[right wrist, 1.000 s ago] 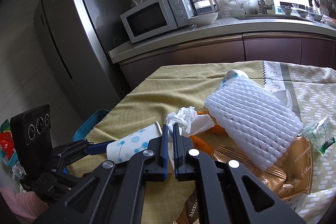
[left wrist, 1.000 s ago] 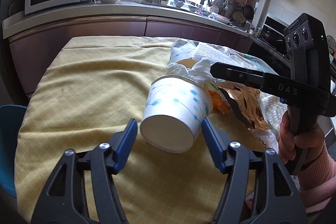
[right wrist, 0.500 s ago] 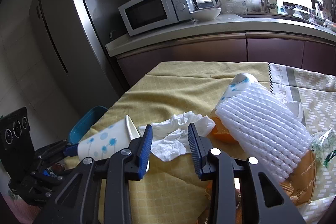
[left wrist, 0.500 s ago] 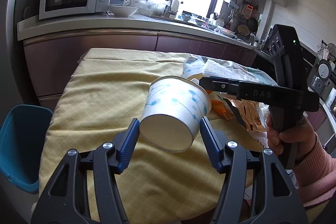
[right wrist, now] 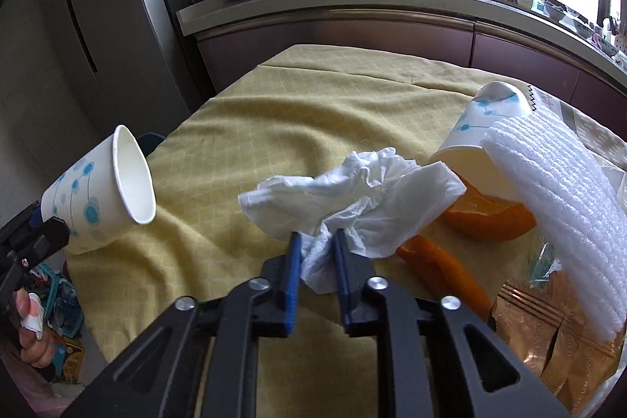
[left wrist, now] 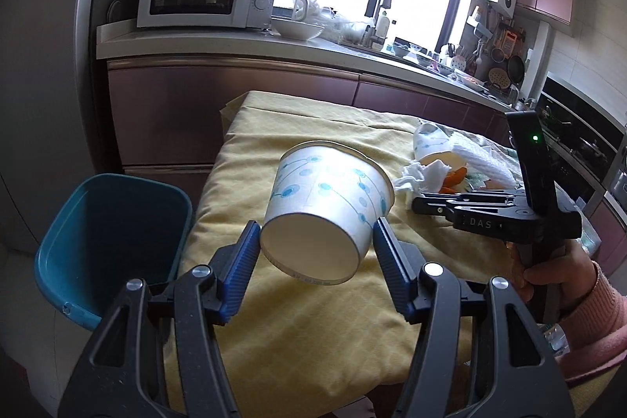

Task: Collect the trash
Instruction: 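Carry cup and tissue to the teal bin and release both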

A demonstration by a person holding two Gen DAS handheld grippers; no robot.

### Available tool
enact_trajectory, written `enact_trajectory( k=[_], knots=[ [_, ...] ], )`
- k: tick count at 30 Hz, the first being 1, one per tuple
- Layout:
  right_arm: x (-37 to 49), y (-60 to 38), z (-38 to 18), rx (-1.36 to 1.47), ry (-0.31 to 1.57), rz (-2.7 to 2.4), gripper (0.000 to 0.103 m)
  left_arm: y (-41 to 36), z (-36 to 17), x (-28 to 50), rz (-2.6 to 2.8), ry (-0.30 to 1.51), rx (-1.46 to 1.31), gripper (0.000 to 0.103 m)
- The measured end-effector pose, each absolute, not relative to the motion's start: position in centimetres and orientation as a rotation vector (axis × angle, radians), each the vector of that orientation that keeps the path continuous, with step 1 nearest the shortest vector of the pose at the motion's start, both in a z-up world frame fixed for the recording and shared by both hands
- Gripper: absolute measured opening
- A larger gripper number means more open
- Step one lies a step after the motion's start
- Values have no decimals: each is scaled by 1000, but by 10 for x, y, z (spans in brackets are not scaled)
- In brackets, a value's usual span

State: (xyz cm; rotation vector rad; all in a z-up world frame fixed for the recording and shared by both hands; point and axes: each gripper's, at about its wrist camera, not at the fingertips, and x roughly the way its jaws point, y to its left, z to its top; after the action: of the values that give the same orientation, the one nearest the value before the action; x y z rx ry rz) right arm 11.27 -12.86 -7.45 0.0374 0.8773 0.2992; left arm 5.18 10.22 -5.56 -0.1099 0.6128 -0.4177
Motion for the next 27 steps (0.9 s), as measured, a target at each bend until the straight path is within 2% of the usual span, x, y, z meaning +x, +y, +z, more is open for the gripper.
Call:
enact_trajectory(
  k=[2,11,19,27],
  knots=[
    [110,-128,-70,44,859,307,4,113,-56,51,-397,608,-119,59],
    [99,-87,-20,74,740,526,3,174,-50,49,-251,574,-156,59],
    [113,-11,-5,83,747,795,3,236,-58,53,-89,595,-166,59],
    [134,52,-12,92,806,961,4,271,-85,65,11,664,-173,59]
  ],
)
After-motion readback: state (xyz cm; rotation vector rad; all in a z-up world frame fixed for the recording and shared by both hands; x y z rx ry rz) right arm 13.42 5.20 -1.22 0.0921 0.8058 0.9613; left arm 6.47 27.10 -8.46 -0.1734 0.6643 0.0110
